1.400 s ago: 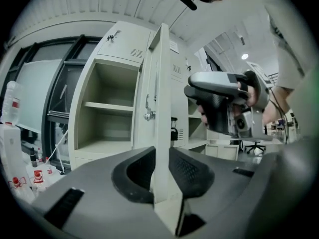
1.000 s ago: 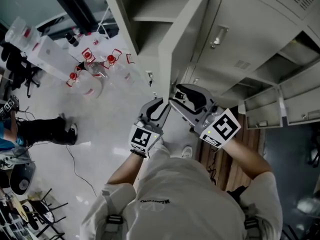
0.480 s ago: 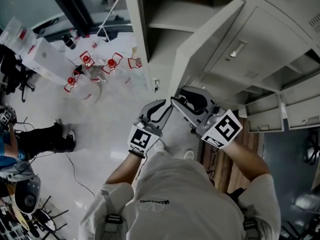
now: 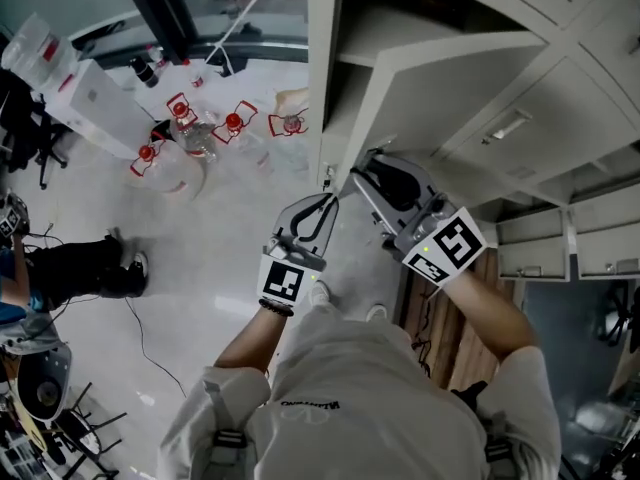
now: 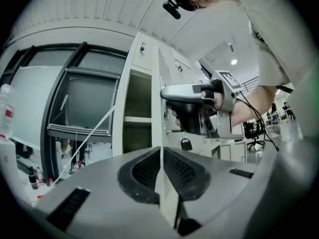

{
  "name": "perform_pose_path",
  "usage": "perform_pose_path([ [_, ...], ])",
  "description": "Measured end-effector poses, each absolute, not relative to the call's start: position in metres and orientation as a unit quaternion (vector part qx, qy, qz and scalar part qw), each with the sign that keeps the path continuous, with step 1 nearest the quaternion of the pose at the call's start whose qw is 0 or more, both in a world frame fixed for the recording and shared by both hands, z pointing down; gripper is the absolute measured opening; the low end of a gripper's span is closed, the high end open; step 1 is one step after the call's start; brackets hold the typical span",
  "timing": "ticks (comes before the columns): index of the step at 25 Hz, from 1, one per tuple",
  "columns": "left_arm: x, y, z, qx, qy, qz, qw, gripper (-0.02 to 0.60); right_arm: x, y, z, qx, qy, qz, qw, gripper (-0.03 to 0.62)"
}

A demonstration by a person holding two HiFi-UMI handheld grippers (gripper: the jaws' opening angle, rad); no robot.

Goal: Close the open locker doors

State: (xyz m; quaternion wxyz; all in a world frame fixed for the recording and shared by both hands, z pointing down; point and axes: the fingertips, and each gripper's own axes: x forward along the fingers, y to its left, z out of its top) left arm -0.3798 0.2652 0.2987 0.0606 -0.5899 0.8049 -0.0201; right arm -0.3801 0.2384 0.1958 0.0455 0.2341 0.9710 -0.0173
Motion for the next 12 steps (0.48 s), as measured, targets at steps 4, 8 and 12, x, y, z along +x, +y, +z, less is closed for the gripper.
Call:
perform_pose_path([
  [4, -0.393, 0.253, 0.29, -0.577, 0.812, -0.047, 0.074, 0.006, -0.401, 0.23, 0.196, 0.217, 0.975, -0.01, 0.045, 0.046],
  [8, -0.415, 0.239, 0.289, -0.559, 0.825, -0.045, 0.063, 0.005, -0.421, 0.228, 0.196, 0.199, 0.979, -0.007, 0.045, 0.043],
  [12, -0.439, 0.231, 0.291, -0.543, 0.837, -0.037, 0.051, 0.005, -0.443, 0.223, 0.195, 0.177, 0.983, -0.008, 0.045, 0.038],
])
